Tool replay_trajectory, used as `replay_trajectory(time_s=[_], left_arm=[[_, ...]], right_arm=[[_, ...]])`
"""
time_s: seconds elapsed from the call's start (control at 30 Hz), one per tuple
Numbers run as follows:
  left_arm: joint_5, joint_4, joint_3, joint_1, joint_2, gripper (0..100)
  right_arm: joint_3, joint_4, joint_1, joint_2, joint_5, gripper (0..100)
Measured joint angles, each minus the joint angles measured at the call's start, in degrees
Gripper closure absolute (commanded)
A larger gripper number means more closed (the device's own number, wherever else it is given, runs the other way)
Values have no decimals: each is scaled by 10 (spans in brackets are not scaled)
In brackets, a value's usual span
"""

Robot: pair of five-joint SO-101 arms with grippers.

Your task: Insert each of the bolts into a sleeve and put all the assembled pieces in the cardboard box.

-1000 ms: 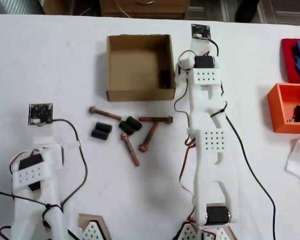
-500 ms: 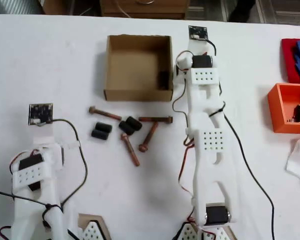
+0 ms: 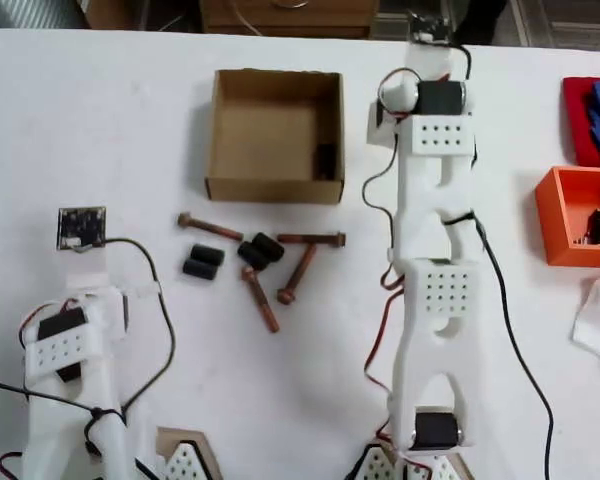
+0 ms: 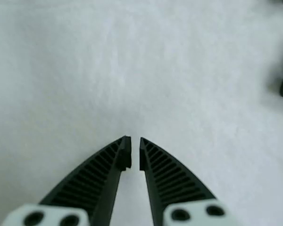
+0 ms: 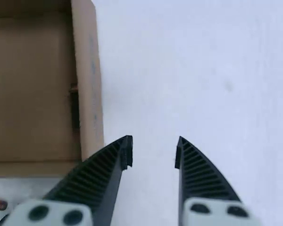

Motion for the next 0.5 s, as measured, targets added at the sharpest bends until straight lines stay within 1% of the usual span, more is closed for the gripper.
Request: replay_trajectory(time_s=[0.17,0.27,0.37,0.5], left_arm=[[0,0,0,0,0,940],[0,0,0,-1,0,940],[0,0,0,-1,0,940],[0,0,0,-1,0,940]], right_arm=[[3,7,-2,-52,30,854],[50,7,-11,-114,34,854],[171,7,-36,-212,34,854],[409,0,-96,-357,34,853]])
